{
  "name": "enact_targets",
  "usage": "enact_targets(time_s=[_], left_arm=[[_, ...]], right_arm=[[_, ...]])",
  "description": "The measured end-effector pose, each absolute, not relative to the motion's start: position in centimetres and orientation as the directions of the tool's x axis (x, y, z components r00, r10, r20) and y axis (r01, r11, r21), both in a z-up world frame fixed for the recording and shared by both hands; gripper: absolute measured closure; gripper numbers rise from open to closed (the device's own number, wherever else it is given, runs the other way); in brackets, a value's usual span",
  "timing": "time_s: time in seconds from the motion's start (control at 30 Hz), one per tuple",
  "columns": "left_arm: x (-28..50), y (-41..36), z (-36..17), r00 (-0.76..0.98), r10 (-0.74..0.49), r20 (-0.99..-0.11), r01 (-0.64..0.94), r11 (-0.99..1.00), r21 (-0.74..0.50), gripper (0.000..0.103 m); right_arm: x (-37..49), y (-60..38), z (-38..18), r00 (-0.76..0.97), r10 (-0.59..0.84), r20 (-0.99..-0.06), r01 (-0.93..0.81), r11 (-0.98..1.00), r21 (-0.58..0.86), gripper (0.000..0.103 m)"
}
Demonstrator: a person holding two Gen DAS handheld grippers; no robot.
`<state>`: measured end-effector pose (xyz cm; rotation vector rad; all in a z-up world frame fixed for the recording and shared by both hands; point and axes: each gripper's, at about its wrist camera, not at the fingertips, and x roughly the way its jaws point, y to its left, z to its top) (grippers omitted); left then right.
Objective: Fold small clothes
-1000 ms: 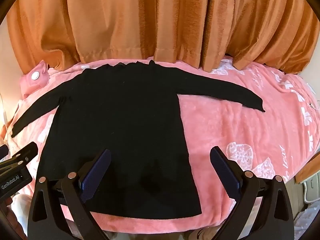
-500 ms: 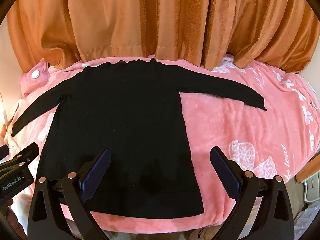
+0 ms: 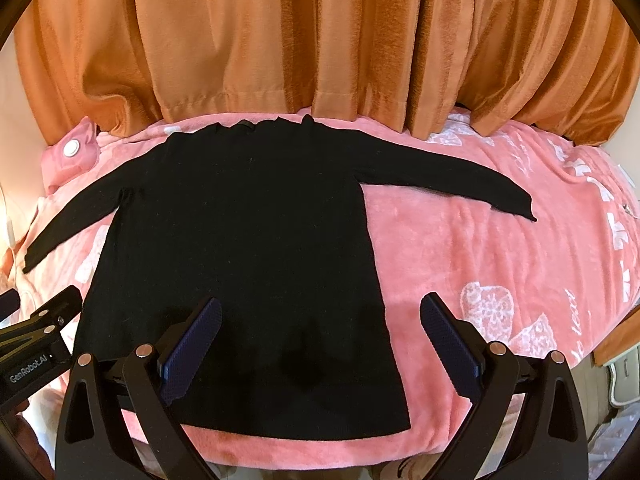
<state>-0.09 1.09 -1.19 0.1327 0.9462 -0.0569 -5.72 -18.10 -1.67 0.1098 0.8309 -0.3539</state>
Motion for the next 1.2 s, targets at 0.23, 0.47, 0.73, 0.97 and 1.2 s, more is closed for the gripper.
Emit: enact_targets(time_s=[0.23, 0.47, 0.73, 0.97, 1.2], left_arm=[[0.1, 0.8, -1.4, 0.615, 0.072, -0.785, 0.103, 0.980, 0.171, 0.005], [0.4, 0.9, -2.0, 0.579, 0.000, -0.815, 0.112, 0.991, 0.079, 0.005], [1.2, 0.3, -3.0, 0.565, 0.006, -0.825, 0.119, 0.989, 0.089, 0.005], [5.4, -0.5, -4.3, 0.574, -0.072, -0.816, 0.137, 0.991, 0.009, 0.005], [13.2, -2.4, -5.3, 0.644, -0.119, -0.756, 0.154, 0.988, -0.024, 0.005]], right_arm=[[-5.3, -18.0, -2.1, 0.615, -0.260, -0.744, 0.347, 0.937, -0.040, 0.005], [-5.0, -18.1, -2.6, 0.603, -0.258, -0.755, 0.353, 0.935, -0.038, 0.005], [-4.6, -18.8, -3.3, 0.591, -0.245, -0.768, 0.355, 0.935, -0.026, 0.005], [-2.9, -25.4, -4.6, 0.631, -0.180, -0.754, 0.358, 0.930, 0.078, 0.005], [0.6, -47.2, -8.8, 0.582, -0.167, -0.796, 0.623, 0.721, 0.304, 0.007]])
